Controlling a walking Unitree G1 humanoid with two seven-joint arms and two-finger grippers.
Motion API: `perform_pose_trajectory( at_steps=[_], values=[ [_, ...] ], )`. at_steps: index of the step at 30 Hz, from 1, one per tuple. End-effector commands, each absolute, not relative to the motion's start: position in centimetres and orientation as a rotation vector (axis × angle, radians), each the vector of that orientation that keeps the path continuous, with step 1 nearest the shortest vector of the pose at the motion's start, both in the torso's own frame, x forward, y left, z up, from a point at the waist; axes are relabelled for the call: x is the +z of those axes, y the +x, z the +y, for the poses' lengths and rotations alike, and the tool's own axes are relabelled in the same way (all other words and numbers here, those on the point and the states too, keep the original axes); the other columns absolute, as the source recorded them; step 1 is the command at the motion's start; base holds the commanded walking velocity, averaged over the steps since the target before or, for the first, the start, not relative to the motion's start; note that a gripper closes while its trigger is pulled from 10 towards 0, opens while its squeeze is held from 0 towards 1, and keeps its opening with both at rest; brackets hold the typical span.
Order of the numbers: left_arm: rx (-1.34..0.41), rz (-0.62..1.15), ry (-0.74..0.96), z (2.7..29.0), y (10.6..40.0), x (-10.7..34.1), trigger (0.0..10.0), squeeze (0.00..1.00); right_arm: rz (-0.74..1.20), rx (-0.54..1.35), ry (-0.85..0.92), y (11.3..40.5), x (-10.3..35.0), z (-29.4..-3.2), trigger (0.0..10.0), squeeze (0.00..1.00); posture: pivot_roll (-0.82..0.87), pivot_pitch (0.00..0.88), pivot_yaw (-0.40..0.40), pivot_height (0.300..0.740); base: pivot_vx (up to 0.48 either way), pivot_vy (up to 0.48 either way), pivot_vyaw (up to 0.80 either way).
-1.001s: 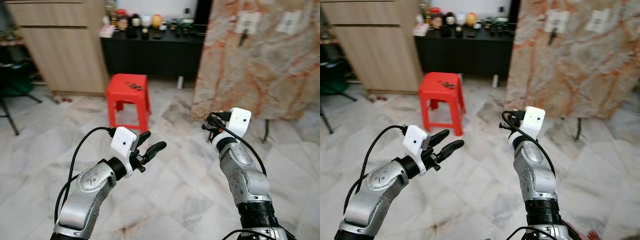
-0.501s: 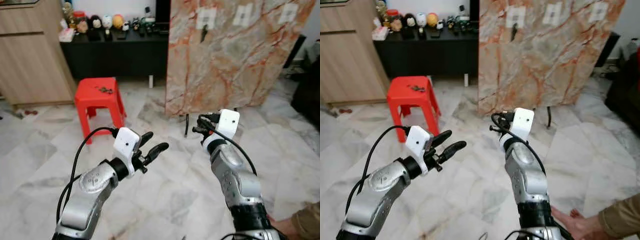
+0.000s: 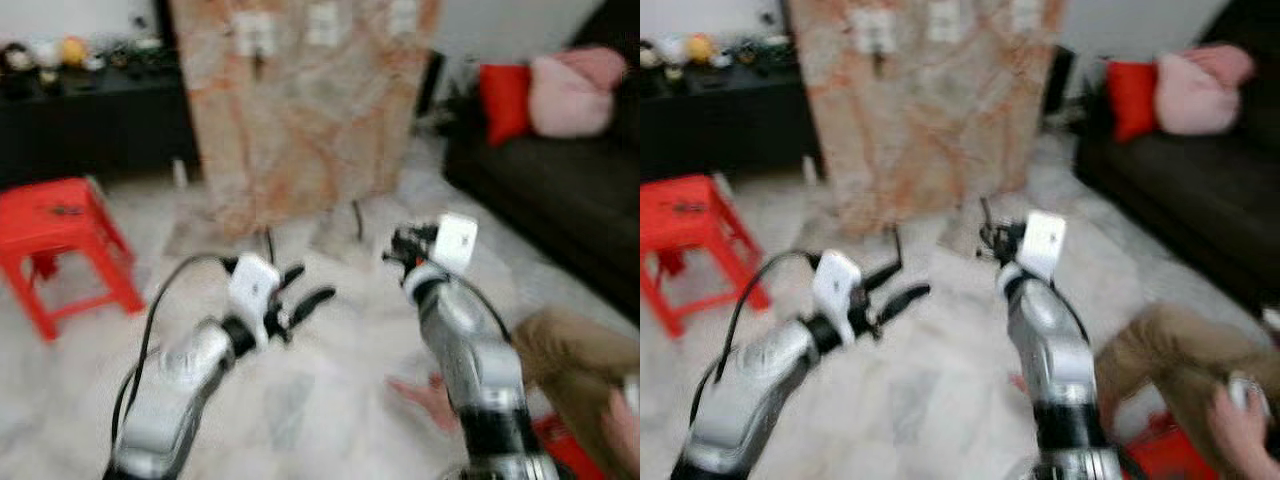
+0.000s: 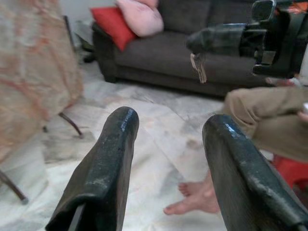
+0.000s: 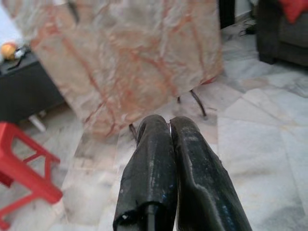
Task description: Hang keys on a hook
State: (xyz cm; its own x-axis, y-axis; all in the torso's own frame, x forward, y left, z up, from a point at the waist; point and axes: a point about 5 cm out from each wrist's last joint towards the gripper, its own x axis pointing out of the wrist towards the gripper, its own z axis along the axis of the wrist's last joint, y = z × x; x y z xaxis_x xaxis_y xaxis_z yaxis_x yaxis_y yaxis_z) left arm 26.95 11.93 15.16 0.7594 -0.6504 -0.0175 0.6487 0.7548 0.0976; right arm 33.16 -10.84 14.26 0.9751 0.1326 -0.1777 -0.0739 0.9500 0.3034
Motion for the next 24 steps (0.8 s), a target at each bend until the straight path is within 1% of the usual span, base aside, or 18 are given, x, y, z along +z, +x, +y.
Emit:
perform_pose_trajectory(
  at_steps=[1, 8, 14, 19, 22, 24],
  values=[
    [-0.730, -0.028, 0.097, 11.6, 26.9, 15.4, 10.0, 0.00, 0.198, 0.095, 0.312, 33.1, 14.6, -11.2, 10.0, 0.00, 0.00, 0.010, -0.054, 0.740, 0.000, 0.000, -0.80],
    [-0.736, -0.025, 0.101, 11.6, 26.9, 15.3, 10.0, 0.00, 0.196, 0.116, 0.311, 33.2, 14.9, -10.7, 10.0, 0.00, 0.00, 0.002, -0.053, 0.740, 0.000, 0.000, -0.80],
    [-0.715, -0.027, 0.099, 11.4, 27.3, 15.2, 10.0, 0.00, 0.194, 0.139, 0.299, 33.2, 15.0, -10.5, 10.0, 0.00, 0.00, 0.000, -0.053, 0.740, 0.000, 0.000, 0.00],
    [-0.636, -0.033, 0.091, 11.9, 28.0, 15.4, 10.0, 0.00, 0.203, 0.146, 0.295, 33.2, 14.9, -10.4, 10.0, 0.00, 0.00, 0.000, -0.054, 0.740, 0.000, 0.000, 0.00],
    [-0.587, -0.027, 0.119, 12.3, 28.4, 15.2, 10.0, 0.00, 0.217, 0.160, 0.286, 33.1, 14.7, -10.3, 10.0, 0.00, 0.00, 0.000, -0.055, 0.740, 0.403, 0.000, 0.00],
    [-0.586, -0.028, 0.117, 12.4, 28.4, 15.2, 10.0, 0.00, 0.218, 0.170, 0.280, 33.1, 14.7, -10.2, 10.0, 0.00, 0.00, 0.000, -0.055, 0.740, 0.426, 0.000, 0.00]
  ],
)
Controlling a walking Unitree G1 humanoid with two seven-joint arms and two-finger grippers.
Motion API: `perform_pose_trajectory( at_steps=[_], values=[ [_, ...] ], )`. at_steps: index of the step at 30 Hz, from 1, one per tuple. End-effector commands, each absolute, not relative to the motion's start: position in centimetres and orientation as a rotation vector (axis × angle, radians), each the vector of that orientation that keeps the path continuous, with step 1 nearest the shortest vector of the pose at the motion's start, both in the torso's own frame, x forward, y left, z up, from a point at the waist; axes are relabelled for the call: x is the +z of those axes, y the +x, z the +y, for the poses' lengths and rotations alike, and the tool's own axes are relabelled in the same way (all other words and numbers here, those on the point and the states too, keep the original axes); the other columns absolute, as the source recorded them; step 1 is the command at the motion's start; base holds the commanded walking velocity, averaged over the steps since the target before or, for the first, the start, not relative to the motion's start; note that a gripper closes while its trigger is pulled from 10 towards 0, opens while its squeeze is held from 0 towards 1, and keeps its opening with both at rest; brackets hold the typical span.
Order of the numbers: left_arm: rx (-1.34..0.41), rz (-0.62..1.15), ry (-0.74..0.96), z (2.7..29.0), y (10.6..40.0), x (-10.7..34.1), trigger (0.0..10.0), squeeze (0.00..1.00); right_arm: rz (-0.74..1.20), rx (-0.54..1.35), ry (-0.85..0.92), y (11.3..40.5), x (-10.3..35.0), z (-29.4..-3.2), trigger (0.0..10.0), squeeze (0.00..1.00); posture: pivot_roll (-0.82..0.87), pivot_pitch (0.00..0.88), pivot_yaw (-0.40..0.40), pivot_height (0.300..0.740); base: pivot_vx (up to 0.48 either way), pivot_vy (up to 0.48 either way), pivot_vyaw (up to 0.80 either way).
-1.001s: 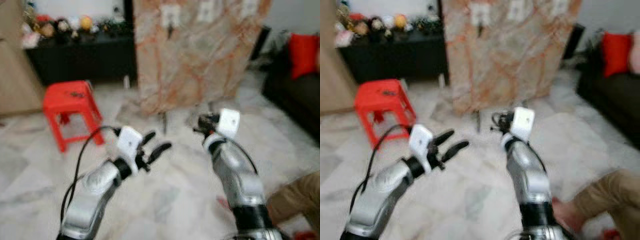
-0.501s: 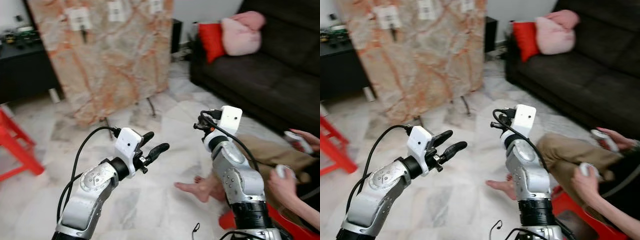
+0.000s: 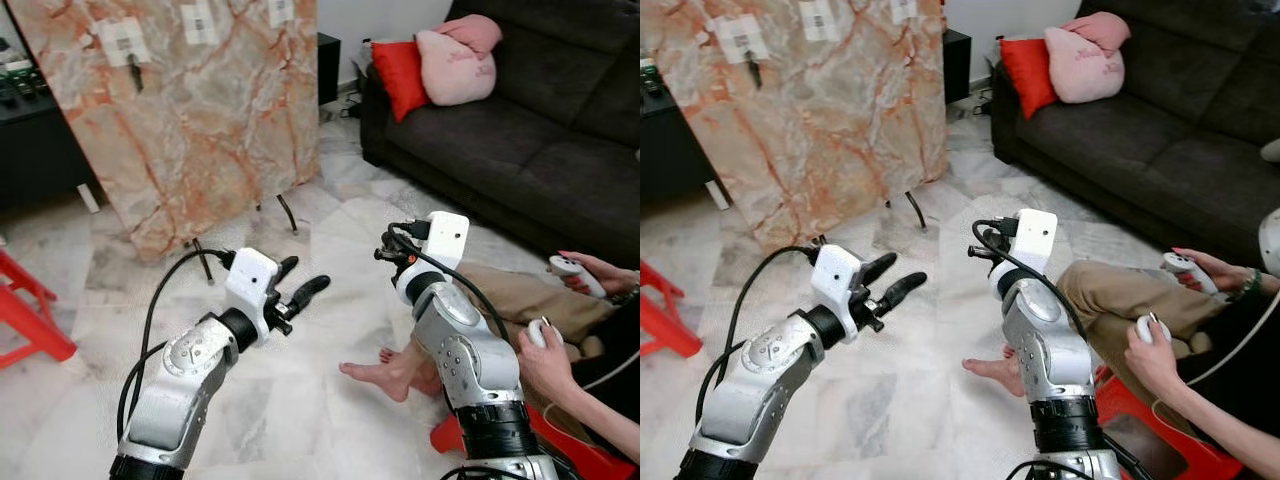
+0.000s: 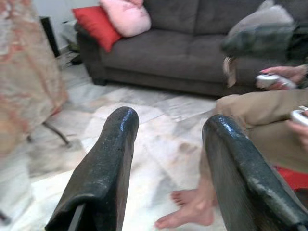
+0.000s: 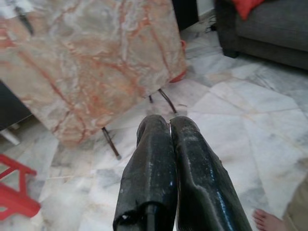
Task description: Hang keys on a hook
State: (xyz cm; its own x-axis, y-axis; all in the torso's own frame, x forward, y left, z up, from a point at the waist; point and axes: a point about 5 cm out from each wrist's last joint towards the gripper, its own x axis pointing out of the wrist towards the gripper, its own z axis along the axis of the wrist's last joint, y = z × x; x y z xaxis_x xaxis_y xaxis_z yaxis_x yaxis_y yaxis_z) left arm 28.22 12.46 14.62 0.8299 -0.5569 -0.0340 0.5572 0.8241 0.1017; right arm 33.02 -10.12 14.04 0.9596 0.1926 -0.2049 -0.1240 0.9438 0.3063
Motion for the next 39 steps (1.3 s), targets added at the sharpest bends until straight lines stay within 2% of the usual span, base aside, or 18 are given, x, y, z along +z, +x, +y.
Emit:
perform_pose_trajectory(
  at_steps=[1, 22, 28, 39],
  values=[
    [-0.585, -0.029, 0.116, 12.4, 28.4, 15.2, 10.0, 0.00, 0.218, 0.176, 0.277, 33.1, 14.7, -10.1, 10.0, 0.00, 0.00, 0.000, -0.055, 0.740, 0.424, 0.000, 0.00],
    [-0.563, -0.034, 0.134, 12.9, 28.8, 15.1, 10.0, 0.00, 0.195, 0.206, 0.262, 33.4, 15.3, -9.9, 10.0, 0.00, -0.01, 0.000, -0.057, 0.740, 0.411, 0.000, 0.00],
    [-0.601, -0.037, 0.124, 12.7, 28.3, 15.1, 10.0, 0.00, 0.195, 0.196, 0.277, 33.6, 15.4, -10.0, 10.0, 0.00, 0.00, 0.001, -0.060, 0.740, 0.000, 0.000, -0.08],
    [-0.632, -0.041, 0.121, 12.5, 28.2, 15.3, 10.0, 0.00, 0.184, 0.225, 0.271, 33.7, 15.8, -9.4, 10.0, 0.00, -0.01, 0.003, -0.052, 0.740, 0.000, 0.000, -0.73]
  ],
)
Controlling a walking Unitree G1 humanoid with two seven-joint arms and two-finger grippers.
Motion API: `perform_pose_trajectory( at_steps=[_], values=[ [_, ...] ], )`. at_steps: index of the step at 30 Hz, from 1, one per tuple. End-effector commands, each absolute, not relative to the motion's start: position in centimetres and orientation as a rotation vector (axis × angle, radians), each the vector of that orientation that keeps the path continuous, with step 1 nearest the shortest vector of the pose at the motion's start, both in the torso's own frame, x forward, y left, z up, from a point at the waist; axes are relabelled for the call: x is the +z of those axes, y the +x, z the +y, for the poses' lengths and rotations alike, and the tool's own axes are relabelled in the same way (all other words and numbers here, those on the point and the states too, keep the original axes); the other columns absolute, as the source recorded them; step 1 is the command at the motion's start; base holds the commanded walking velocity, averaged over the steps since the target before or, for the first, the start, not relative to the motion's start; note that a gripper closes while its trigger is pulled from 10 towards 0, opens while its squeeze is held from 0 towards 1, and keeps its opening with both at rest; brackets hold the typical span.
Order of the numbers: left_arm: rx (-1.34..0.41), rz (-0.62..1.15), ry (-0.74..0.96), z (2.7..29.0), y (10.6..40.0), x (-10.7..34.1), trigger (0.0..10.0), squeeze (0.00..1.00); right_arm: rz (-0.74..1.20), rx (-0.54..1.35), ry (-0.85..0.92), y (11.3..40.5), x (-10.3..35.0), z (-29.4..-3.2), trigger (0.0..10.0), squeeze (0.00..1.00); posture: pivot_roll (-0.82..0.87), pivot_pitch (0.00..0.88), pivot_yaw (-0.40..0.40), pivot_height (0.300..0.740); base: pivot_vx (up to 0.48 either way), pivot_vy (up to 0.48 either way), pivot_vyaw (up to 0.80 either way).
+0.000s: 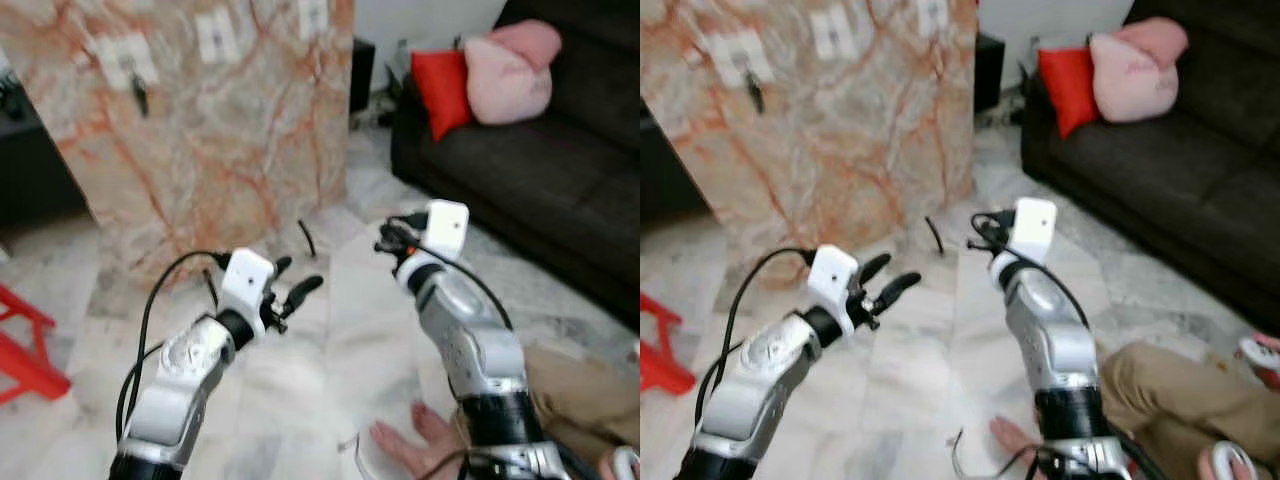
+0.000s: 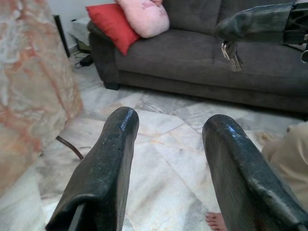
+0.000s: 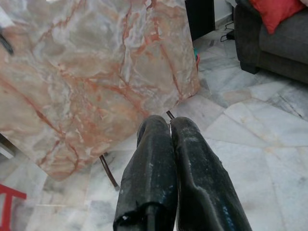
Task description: Hang keys on a hook
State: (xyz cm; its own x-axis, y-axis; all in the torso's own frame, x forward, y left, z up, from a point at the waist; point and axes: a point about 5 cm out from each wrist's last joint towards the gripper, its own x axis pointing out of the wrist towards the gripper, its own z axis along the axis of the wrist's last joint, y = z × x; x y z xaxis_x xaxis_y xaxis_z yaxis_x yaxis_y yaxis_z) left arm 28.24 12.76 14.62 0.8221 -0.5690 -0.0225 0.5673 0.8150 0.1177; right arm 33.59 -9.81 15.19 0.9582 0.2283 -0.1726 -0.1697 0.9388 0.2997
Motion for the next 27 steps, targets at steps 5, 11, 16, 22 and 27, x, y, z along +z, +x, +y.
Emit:
perform_pose_trajectory(
  at_steps=[5, 11, 16, 22, 27],
  values=[
    [-0.666, -0.034, 0.115, 12.3, 27.9, 15.3, 10.0, 0.00, 0.188, 0.328, 0.260, 33.6, 16.1, -8.1, 10.0, 0.00, 0.00, 0.000, -0.040, 0.740, 0.000, 0.000, 0.00],
    [-0.708, -0.039, 0.122, 11.8, 28.0, 15.6, 10.0, 0.00, 0.168, 0.532, 0.265, 32.9, 17.0, -6.0, 10.0, 0.00, 0.00, 0.000, -0.029, 0.740, 0.000, 0.000, 0.00],
    [-0.720, -0.046, 0.132, 11.7, 28.3, 15.9, 10.0, 0.00, 0.139, 0.606, 0.279, 33.0, 18.1, -5.9, 10.0, 0.00, 0.00, 0.000, -0.028, 0.740, 0.000, 0.000, 0.00],
    [-0.764, -0.035, 0.117, 11.2, 28.5, 16.0, 10.0, 0.00, 0.148, 0.641, 0.331, 33.0, 18.7, -5.5, 10.0, 0.00, -0.01, 0.000, -0.024, 0.740, 0.000, 0.000, 0.00],
    [-0.780, -0.026, 0.086, 10.5, 28.6, 16.0, 10.0, 0.00, 0.163, 0.630, 0.382, 32.7, 18.9, -4.9, 10.0, 0.00, -0.01, 0.016, -0.019, 0.740, 0.000, 0.000, 0.00]
  ],
)
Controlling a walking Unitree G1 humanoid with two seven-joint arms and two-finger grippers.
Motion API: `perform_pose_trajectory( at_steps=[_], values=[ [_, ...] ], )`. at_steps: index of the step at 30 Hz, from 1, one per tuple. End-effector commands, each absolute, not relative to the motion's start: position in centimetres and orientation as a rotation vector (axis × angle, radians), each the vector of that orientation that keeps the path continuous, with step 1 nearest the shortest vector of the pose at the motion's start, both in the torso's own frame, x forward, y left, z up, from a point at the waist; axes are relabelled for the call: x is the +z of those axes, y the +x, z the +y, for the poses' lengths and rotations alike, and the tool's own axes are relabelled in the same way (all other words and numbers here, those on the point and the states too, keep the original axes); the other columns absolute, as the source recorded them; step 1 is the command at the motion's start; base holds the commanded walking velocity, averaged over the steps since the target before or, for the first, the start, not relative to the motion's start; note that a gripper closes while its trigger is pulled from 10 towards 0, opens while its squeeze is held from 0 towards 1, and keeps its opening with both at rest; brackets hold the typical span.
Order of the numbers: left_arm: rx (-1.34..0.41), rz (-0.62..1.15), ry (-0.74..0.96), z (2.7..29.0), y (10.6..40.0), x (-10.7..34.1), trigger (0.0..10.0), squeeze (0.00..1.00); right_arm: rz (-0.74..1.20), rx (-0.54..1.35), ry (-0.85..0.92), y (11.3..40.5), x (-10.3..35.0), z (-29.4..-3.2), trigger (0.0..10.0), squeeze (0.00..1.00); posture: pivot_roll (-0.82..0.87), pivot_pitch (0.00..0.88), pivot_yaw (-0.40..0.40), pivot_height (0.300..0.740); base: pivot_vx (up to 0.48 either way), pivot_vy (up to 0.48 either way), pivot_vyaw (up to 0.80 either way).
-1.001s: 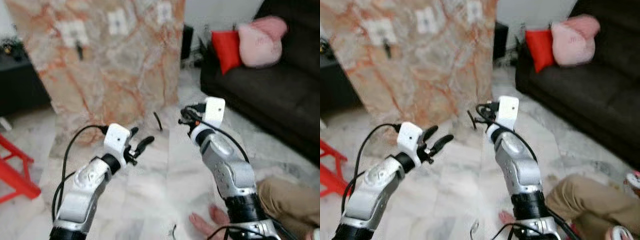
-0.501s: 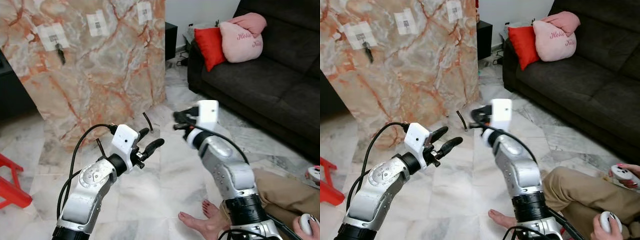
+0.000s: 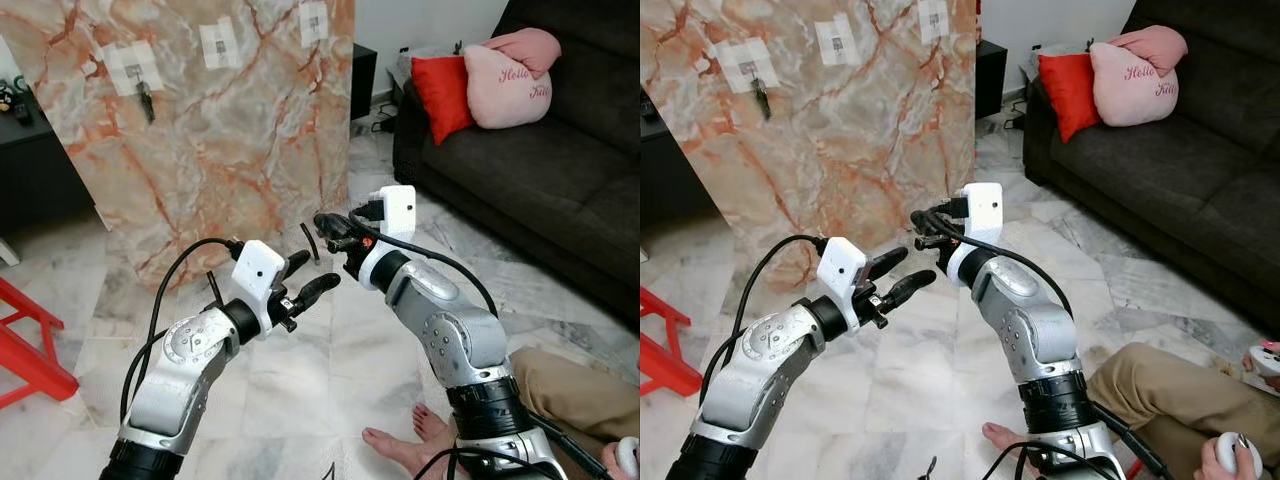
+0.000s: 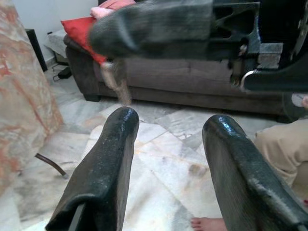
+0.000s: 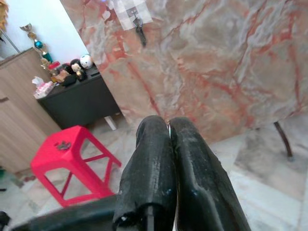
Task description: Hang keys on a hook
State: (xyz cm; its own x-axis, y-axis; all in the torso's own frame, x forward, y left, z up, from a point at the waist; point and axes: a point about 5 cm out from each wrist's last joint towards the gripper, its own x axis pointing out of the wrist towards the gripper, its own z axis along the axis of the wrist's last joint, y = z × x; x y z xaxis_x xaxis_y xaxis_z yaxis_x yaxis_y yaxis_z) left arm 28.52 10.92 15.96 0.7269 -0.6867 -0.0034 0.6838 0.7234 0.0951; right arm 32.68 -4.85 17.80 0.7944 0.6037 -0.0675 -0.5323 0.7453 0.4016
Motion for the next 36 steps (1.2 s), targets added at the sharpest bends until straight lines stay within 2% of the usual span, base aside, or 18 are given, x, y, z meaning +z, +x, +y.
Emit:
perform_pose_trajectory(
  at_steps=[1, 12, 20, 36],
  values=[
    [-0.782, -0.021, 0.069, 10.3, 28.5, 16.0, 10.0, 0.00, 0.167, 0.627, 0.403, 32.6, 19.0, -4.7, 10.0, 0.00, -0.01, 0.022, -0.015, 0.740, 0.000, 0.000, 0.00],
    [-0.703, -0.007, -0.038, 10.3, 29.0, 15.6, 10.0, 0.00, 0.223, 0.558, 0.563, 31.3, 18.7, -4.6, 10.0, 0.00, -0.03, 0.051, -0.005, 0.740, 0.000, 0.000, 0.00],
    [-0.605, -0.011, -0.036, 10.8, 29.8, 15.5, 10.0, 0.00, 0.257, 0.573, 0.650, 30.7, 18.8, -4.4, 10.0, 0.00, -0.04, 0.057, -0.006, 0.740, 0.000, 0.000, 0.00],
    [-0.582, -0.041, -0.075, 10.7, 30.1, 16.1, 10.0, 0.00, 0.351, 0.619, 0.654, 29.7, 18.3, -3.7, 10.0, 0.00, -0.04, 0.067, -0.006, 0.740, 0.000, 0.000, 0.00]
  ],
)
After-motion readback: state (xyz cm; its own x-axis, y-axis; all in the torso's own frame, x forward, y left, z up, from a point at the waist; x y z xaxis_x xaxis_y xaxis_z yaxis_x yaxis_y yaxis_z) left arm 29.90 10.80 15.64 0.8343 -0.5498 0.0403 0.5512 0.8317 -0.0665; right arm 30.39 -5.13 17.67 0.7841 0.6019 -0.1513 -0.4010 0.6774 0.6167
